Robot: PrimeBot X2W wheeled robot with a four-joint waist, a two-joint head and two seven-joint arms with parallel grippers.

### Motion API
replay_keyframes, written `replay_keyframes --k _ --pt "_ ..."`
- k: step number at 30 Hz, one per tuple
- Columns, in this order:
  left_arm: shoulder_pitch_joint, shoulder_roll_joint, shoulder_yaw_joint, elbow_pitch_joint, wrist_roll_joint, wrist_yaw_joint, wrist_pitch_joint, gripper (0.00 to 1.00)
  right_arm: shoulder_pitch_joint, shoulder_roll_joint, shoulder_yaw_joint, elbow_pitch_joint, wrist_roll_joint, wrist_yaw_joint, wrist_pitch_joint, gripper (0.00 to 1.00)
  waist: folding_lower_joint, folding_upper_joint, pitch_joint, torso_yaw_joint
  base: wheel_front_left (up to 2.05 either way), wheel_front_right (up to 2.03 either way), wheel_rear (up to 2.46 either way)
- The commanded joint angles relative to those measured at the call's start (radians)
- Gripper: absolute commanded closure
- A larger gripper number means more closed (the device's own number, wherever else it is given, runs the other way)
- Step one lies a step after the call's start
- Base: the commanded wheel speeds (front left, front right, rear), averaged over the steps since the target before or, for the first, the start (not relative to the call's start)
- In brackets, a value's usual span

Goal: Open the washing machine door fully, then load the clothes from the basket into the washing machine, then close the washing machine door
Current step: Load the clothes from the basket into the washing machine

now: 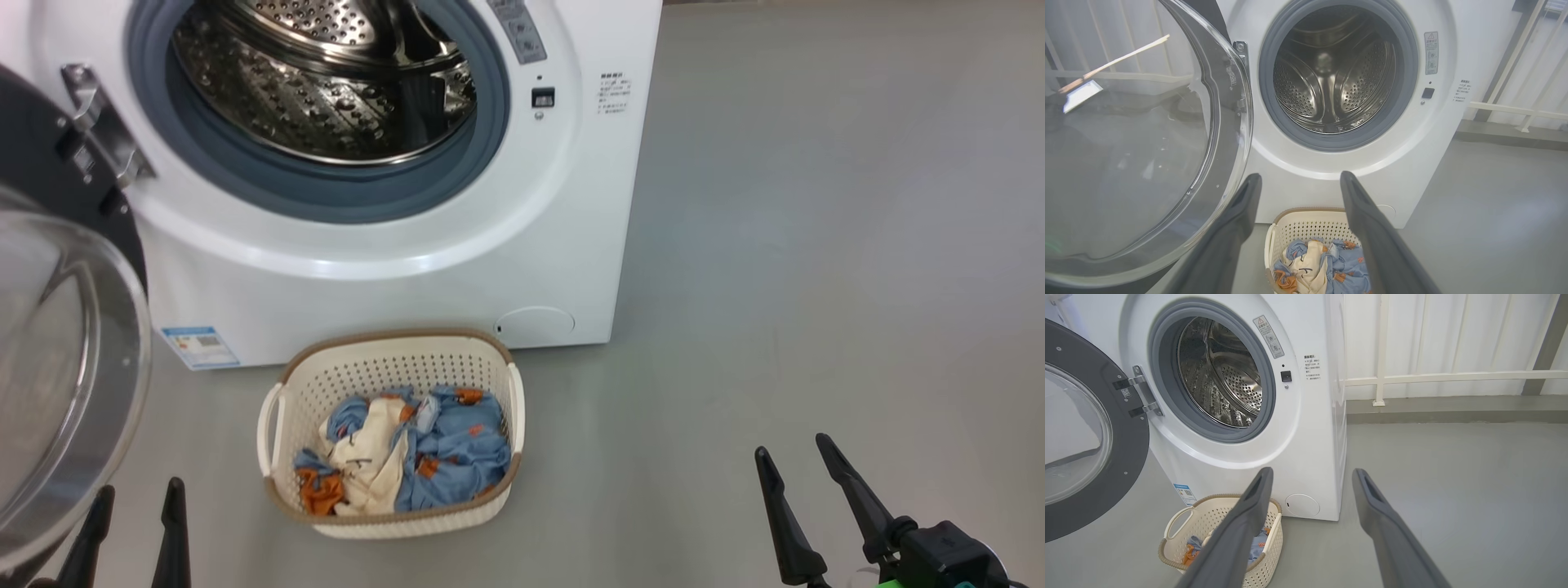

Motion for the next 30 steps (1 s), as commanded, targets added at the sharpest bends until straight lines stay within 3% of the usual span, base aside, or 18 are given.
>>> replay_keyframes --k 1,14,30 --pt "-0.039 0.020 0.044 -0.016 -0.006 -0.002 -0.005 0.00 -0.018 -0.004 0.029 -0.021 -0.003 0.003 -0.012 0.00 0.0000 0.0000 0.001 0.000 2.07 -1.82 -0.25" --pt "-0.049 0.007 0.082 -0.012 0.007 -0.002 -0.005 0.00 -0.021 -0.004 0.036 -0.025 -0.003 0.003 -0.012 0.00 0.0000 0.0000 0.023 0.003 1.68 -1.61 -0.07" --pt "-0.047 0.022 0.037 -0.022 -0.015 -0.002 -0.005 0.00 -0.024 -0.004 0.041 -0.024 -0.008 0.003 -0.012 0.00 0.0000 0.0000 0.037 0.009 0.17 -0.17 0.00"
